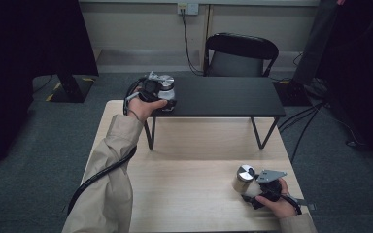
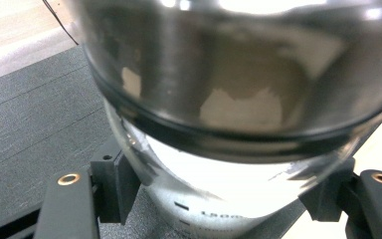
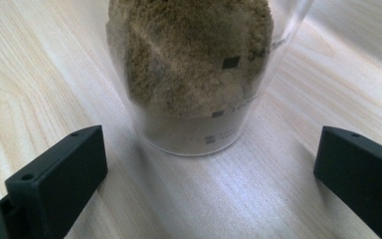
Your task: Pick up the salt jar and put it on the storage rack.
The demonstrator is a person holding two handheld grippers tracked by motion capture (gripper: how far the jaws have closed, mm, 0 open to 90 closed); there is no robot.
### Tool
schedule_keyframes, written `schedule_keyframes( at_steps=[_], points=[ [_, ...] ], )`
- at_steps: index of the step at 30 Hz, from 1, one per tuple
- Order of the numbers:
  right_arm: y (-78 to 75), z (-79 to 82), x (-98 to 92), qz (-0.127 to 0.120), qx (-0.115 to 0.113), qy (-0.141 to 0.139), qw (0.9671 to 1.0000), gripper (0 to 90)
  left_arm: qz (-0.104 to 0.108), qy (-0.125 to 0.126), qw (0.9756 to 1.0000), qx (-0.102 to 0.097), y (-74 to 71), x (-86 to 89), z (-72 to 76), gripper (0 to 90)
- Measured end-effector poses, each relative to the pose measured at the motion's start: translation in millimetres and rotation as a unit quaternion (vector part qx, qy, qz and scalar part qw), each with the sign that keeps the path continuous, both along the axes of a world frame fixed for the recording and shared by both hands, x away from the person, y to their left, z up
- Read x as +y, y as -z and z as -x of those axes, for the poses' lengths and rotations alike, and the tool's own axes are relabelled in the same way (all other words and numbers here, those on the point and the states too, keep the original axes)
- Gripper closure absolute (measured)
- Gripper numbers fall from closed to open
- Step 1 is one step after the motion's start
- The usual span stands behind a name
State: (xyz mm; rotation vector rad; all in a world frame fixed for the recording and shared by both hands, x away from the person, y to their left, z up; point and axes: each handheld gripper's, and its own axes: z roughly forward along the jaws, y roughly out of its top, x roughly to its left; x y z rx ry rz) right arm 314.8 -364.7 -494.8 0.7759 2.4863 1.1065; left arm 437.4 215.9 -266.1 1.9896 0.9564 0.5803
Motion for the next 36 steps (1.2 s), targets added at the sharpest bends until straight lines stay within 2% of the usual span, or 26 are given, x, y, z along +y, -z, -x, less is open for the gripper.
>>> schedule_keyframes(
  at_steps=[6, 13, 15, 19, 24, 29, 31, 36],
  points=[
    [0.0, 0.0, 0.0, 0.0, 0.0, 0.0, 1.0, 0.0, -0.001, -0.004, 1.0, 0.005, 2.4, 0.5, -1.0, 26.8],
    [0.0, 0.0, 0.0, 0.0, 0.0, 0.0, 1.0, 0.0, 0.004, -0.014, 0.9999, 0.009, 3.6, 3.9, 2.2, 14.0],
    [0.0, 0.0, 0.0, 0.0, 0.0, 0.0, 1.0, 0.0, 0.008, -0.017, 0.9998, 0.008, 4.3, 5.5, 5.7, 8.2],
    [-0.2, 0.0, 0.1, 0.0, 0.001, 0.0, 1.0, 0.0, 0.007, -0.015, 0.9999, 0.002, 4.3, 8.1, 12.7, 3.0],
    [-0.1, 0.1, 0.0, 0.0, 0.0, 0.0, 1.0, 0.0, 0.007, -0.009, 0.9999, -0.003, 6.1, 12.1, 22.1, 1.2],
    [-0.1, 0.1, 0.0, 0.0, 0.0, 0.0, 1.0, 0.0, 0.002, 0.001, 0.9999, -0.012, 8.3, 16.6, 32.3, 1.3],
    [-0.1, 0.1, 0.0, 0.0, 0.001, 0.0, 1.0, 0.0, -0.007, 0.009, 0.9998, -0.016, 9.5, 18.9, 38.0, 1.3],
    [-0.1, 0.1, 0.0, 0.0, 0.001, 0.0, 1.0, 0.0, -0.008, 0.016, 0.9997, -0.019, 14.3, 25.1, 46.1, 1.2]
  ],
)
